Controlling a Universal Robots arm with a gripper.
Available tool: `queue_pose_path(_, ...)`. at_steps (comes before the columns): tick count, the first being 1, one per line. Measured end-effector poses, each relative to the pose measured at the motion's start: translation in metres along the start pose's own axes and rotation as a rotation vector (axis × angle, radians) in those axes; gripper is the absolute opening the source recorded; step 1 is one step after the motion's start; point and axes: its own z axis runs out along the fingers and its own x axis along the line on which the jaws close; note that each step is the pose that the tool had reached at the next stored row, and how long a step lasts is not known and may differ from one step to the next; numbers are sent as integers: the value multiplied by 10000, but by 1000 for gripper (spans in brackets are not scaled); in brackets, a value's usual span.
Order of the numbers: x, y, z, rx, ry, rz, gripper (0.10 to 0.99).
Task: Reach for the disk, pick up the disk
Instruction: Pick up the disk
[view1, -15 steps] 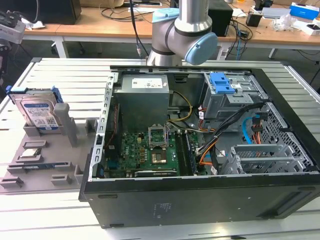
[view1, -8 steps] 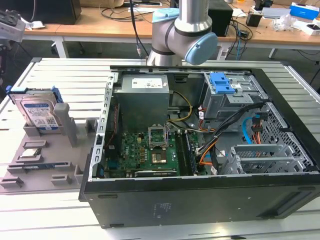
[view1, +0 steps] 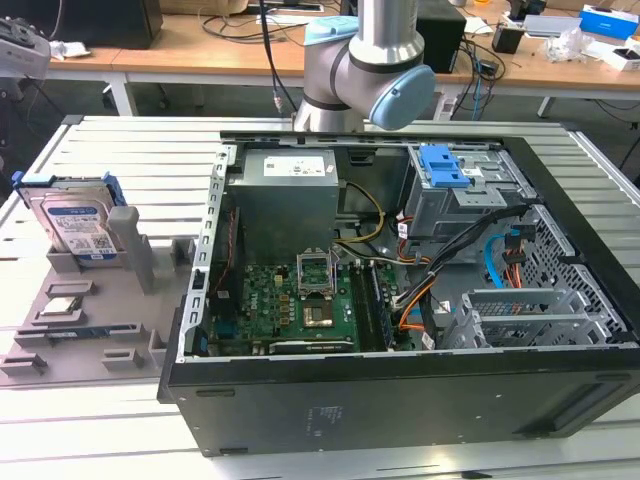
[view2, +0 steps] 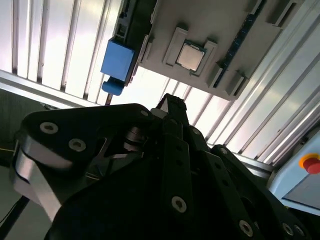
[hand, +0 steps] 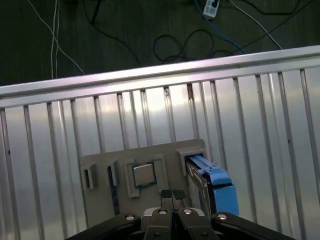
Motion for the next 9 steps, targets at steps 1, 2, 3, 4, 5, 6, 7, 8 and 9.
queue_pose_path(1,0,0,0,0,4,-108,106)
queue_pose_path(2,0,0,0,0,7,-180,106)
queue_pose_path(3,0,0,0,0,10,-285,106)
queue_pose_path(4,0,0,0,0,14,-355,106)
queue_pose_path(5,0,0,0,0,18,-461,106)
queue_pose_path(6,0,0,0,0,20,-528,106)
queue_pose_path(7,0,0,0,0,23,-606,106)
queue_pose_path(8,0,0,0,0,26,-680,106)
queue_pose_path(9,0,0,0,0,32,-838,106)
